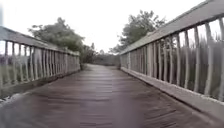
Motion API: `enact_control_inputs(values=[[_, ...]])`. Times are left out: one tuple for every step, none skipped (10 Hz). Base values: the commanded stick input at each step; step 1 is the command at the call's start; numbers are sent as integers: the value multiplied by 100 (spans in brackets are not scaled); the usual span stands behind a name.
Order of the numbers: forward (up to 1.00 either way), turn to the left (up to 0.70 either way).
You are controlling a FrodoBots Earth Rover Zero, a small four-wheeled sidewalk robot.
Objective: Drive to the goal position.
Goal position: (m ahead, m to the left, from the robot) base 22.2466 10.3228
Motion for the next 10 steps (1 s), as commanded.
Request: enact_control_inputs(values=[[70, 0], [70, 0], [70, 0], [70, 0], [70, 0], [70, 0], [70, 0], [70, 0], [70, 0], [70, 0]])
